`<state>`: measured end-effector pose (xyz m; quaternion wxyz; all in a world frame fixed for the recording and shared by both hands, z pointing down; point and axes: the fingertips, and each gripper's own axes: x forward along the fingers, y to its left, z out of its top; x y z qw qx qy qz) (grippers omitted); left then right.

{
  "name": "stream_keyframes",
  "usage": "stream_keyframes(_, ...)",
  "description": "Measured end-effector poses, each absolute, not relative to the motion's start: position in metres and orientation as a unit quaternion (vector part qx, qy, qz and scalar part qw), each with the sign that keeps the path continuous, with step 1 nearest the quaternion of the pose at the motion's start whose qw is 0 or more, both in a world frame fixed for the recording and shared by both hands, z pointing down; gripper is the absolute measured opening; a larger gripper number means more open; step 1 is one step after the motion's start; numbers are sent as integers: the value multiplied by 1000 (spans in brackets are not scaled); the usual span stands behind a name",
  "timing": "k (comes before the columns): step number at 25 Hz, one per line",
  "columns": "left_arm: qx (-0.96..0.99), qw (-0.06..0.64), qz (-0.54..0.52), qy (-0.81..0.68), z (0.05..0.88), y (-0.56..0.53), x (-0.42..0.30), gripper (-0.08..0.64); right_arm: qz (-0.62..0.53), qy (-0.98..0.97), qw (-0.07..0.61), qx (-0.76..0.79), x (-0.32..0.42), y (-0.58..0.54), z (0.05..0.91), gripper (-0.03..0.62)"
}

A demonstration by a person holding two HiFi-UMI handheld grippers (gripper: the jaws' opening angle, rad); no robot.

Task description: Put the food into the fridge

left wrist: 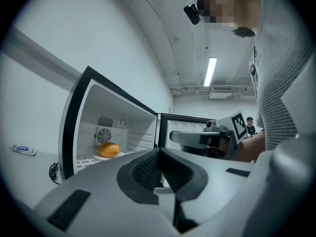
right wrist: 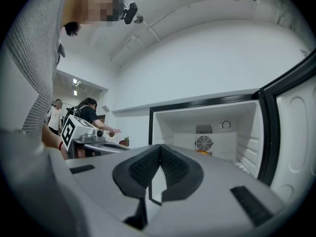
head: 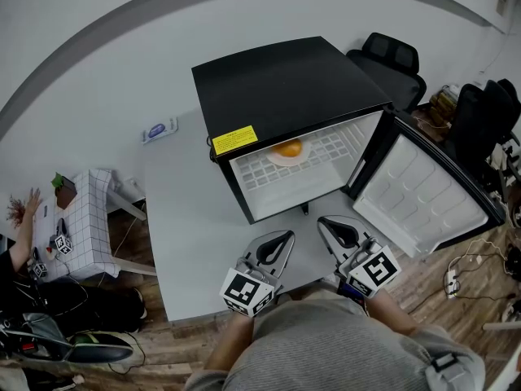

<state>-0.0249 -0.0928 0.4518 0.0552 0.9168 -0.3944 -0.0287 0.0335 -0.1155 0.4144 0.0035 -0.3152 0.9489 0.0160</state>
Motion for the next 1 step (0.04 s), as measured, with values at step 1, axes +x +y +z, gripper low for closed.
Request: stream_keyframes(1,917,56,-28,-394,452,-93,-25,11,16,949,3,-315,34,-116,414,12)
